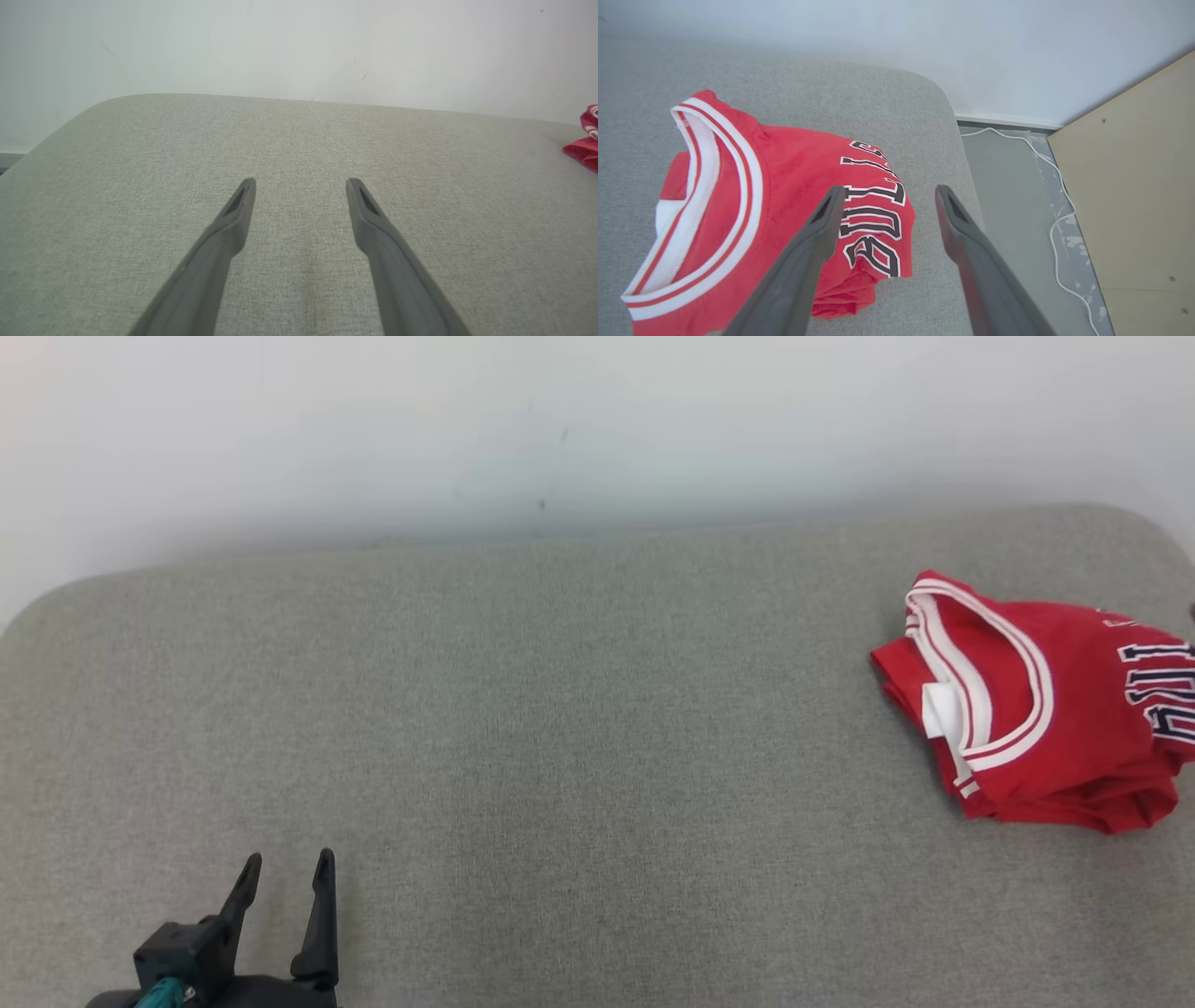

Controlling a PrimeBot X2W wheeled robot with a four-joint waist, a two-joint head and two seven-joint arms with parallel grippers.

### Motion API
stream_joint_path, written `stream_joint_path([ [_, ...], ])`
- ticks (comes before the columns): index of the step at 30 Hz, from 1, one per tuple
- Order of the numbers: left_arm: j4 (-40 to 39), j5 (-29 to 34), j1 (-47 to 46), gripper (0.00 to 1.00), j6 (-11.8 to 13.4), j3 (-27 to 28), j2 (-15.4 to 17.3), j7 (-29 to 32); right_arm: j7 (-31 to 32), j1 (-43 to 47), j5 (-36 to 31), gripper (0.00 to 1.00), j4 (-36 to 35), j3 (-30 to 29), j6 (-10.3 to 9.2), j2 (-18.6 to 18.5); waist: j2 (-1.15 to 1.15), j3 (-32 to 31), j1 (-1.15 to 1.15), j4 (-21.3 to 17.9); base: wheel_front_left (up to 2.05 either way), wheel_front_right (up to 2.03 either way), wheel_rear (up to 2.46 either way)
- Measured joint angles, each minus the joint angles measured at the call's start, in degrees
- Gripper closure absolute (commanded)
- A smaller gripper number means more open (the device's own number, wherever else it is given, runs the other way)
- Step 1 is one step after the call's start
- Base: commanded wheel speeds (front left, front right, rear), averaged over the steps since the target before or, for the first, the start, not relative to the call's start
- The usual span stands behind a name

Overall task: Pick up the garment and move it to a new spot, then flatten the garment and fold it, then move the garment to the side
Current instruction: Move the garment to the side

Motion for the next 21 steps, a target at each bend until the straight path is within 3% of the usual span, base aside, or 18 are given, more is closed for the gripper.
stream_joint_path([
  [6, 0.1, 0.0, 1.8, 0.00, 0.9, 1.0, 0.4, -0.6, -10.8, 4.9, 3.2, 0.00, -5.9, -3.7, 0.69, 1.2, 0.00, -3.4, 0.00, -0.2, 0.00, 0.00, 0.00],
  [10, -0.1, -0.6, 4.6, 0.00, 1.1, 2.3, 1.5, -0.6, -17.5, 10.3, 4.2, 0.00, -11.3, -5.0, -0.32, 2.5, 0.00, -5.5, -0.01, -0.5, 0.00, 0.00, 0.00],
  [13, -1.1, -0.7, 6.3, 0.00, 1.8, 2.8, 1.6, -0.8, -22.4, 14.5, 4.4, 0.00, -15.6, -5.9, -1.53, 3.2, 0.00, -6.9, -0.01, -0.9, 0.00, 0.00, 0.00],
  [18, -2.3, -1.2, 8.1, 0.00, 2.4, 3.6, 1.6, -0.8, -29.9, 21.6, 4.8, 0.00, -22.6, -7.3, -5.82, 3.8, 0.00, -8.6, 0.00, -1.7, 0.00, 0.00, 0.00],
  [21, -3.1, -1.5, 9.4, 0.00, 2.5, 4.5, 1.7, -1.0, -33.2, 25.6, 4.2, 0.00, -26.9, -7.3, -7.19, 4.1, 0.00, -9.3, -0.01, -2.3, 0.00, 0.00, 0.00],
])
